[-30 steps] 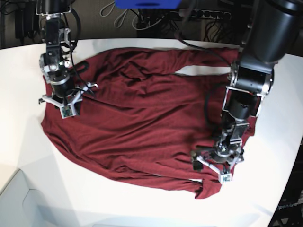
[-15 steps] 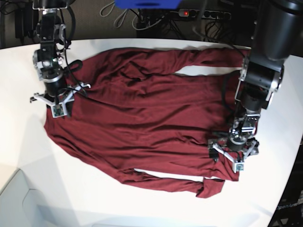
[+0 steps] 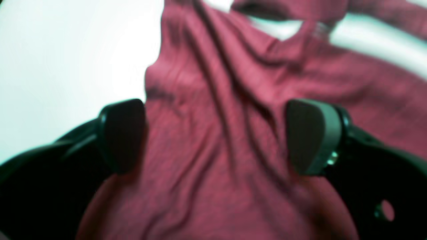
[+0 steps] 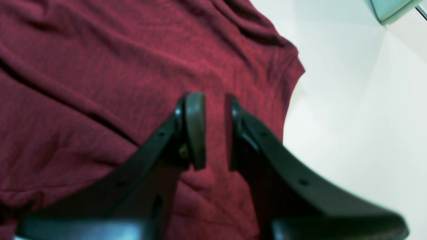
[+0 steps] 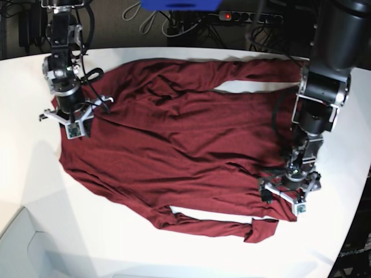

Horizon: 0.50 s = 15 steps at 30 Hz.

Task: Layout the t-shirt on the table in an organized manner, then fold the t-shirt properly
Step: 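Reach the left gripper to the shirt's hem corner and grasp it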

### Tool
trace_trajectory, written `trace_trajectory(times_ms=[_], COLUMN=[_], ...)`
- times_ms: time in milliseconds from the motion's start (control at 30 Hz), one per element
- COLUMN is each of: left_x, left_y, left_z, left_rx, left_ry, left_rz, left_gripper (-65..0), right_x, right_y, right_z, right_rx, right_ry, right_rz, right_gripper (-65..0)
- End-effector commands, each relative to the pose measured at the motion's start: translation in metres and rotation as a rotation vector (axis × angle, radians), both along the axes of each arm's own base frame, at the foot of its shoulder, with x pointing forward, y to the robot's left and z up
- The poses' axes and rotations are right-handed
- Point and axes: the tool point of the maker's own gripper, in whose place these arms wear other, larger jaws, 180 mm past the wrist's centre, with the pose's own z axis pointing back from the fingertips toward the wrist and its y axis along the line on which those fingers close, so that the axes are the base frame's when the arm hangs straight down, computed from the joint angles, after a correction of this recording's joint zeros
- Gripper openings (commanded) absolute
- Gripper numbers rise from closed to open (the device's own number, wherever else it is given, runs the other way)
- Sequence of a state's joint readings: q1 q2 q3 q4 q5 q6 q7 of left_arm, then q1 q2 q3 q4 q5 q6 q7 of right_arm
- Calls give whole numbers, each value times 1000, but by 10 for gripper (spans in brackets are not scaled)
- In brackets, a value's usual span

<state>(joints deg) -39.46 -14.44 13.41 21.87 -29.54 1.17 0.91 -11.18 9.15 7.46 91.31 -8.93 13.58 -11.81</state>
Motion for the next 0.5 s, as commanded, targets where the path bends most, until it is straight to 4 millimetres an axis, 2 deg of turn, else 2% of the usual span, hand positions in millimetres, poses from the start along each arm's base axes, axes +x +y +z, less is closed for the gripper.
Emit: trace_trajectory(times_ms=[0,100,167,233,400,467], left_x=[21,17,1,-13,-73,-101], left_y=[21,25,30,34,28,25], left_z=[45,54,44,46,36,30], left_rx=[-4,-65,-90,-117,-227,-246], left_ry=[-126,-177,-145,-130,-80,-64], left_rz=[42,69,67,49,22,19], left_gripper=[0,0,0,0,0,0], right_x=[9,9,2,-3,-7,-8], right_y=[-3,-5,-12,-18,-15,-6], right_z=[18,19,14,13,10,6], right_rx=[-7,-11,-16,-20,-13,15], right_ry=[-65,-66,-49,-44,-37,-29], right_rz=[2,0,-17,-32,-32,-25], right_gripper=[-531,-531,-531,-531,-531,-531])
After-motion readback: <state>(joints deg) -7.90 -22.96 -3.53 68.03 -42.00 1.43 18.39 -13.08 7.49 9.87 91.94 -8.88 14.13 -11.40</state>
